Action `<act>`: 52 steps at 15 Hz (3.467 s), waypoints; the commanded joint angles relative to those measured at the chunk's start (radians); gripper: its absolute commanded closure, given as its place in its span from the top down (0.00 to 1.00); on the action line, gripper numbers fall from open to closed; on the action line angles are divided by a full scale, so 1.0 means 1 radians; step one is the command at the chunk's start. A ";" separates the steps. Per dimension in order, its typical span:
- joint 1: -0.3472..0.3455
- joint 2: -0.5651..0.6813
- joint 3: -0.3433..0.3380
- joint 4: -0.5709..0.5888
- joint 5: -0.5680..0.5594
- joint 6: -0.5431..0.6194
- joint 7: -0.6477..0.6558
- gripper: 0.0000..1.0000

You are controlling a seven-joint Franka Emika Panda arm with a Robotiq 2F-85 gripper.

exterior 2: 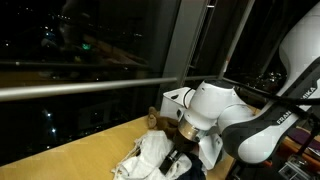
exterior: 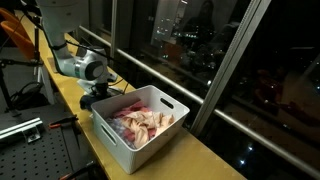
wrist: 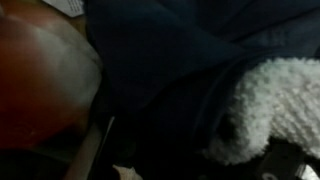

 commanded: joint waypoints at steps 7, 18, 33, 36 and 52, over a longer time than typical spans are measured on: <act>0.105 -0.054 -0.081 -0.033 0.080 -0.008 -0.043 0.00; 0.355 -0.555 -0.439 -0.182 -0.432 -0.411 0.367 0.01; -0.336 -0.828 -0.007 -0.240 -0.452 -0.533 0.272 0.01; -0.382 -0.770 -0.015 -0.236 -0.446 -0.446 0.247 0.01; -0.419 -0.717 -0.022 -0.249 -0.423 -0.400 0.194 0.63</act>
